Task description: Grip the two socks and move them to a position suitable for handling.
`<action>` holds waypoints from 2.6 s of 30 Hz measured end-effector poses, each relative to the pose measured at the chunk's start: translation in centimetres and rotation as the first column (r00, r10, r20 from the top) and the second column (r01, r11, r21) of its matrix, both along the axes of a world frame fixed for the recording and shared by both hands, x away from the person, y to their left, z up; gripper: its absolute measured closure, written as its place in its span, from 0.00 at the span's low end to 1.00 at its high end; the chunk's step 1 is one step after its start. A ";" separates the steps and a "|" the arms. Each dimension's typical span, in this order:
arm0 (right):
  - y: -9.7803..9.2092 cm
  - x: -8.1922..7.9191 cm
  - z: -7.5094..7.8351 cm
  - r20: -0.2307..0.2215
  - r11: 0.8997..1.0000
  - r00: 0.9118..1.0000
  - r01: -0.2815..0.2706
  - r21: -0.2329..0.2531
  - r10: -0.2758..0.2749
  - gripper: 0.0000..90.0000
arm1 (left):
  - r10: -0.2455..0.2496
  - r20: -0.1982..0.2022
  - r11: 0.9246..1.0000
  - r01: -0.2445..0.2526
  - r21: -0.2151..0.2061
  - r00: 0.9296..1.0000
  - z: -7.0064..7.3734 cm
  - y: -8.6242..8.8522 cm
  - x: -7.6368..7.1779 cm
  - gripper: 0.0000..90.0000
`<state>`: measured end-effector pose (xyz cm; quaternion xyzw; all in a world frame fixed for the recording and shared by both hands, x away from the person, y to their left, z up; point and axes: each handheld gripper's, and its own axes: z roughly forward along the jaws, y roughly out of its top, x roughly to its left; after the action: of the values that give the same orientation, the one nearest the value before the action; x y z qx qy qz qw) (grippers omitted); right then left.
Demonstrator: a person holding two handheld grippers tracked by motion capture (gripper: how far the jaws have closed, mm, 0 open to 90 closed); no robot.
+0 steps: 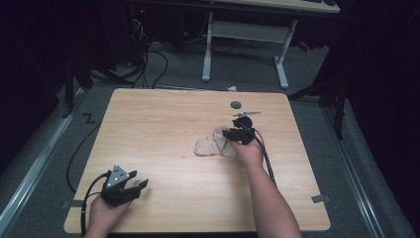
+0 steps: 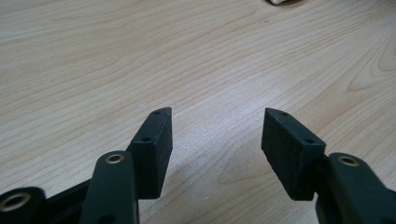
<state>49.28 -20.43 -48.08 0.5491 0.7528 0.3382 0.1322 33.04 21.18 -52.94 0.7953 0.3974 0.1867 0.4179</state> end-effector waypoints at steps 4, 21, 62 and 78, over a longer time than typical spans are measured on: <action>0.3 0.0 -0.2 -0.001 1.000 1.000 -0.005 -0.027 0.005 0.89 | 0.000 0.001 1.000 0.000 0.001 1.000 0.0 0.0 0.0 0.49; 0.7 -5.7 3.7 0.158 0.999 0.986 -0.048 0.007 0.046 0.98 | -0.022 0.001 1.000 0.022 0.012 1.000 0.0 -0.4 -0.1 0.49; 14.2 -16.7 7.1 0.359 0.877 0.842 -0.467 0.114 0.402 0.98 | -0.025 -0.002 0.999 0.025 -0.033 1.000 0.5 0.0 -0.3 0.48; 8.0 -15.3 2.9 0.260 0.955 0.929 -0.289 0.065 0.263 0.98 | -0.037 -0.004 0.999 0.037 -0.037 0.999 0.4 -0.5 -0.4 0.48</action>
<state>33.97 -12.39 -45.17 0.3971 0.7817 0.4575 0.1480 32.63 20.72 -52.56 0.7951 0.3871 0.1698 0.4350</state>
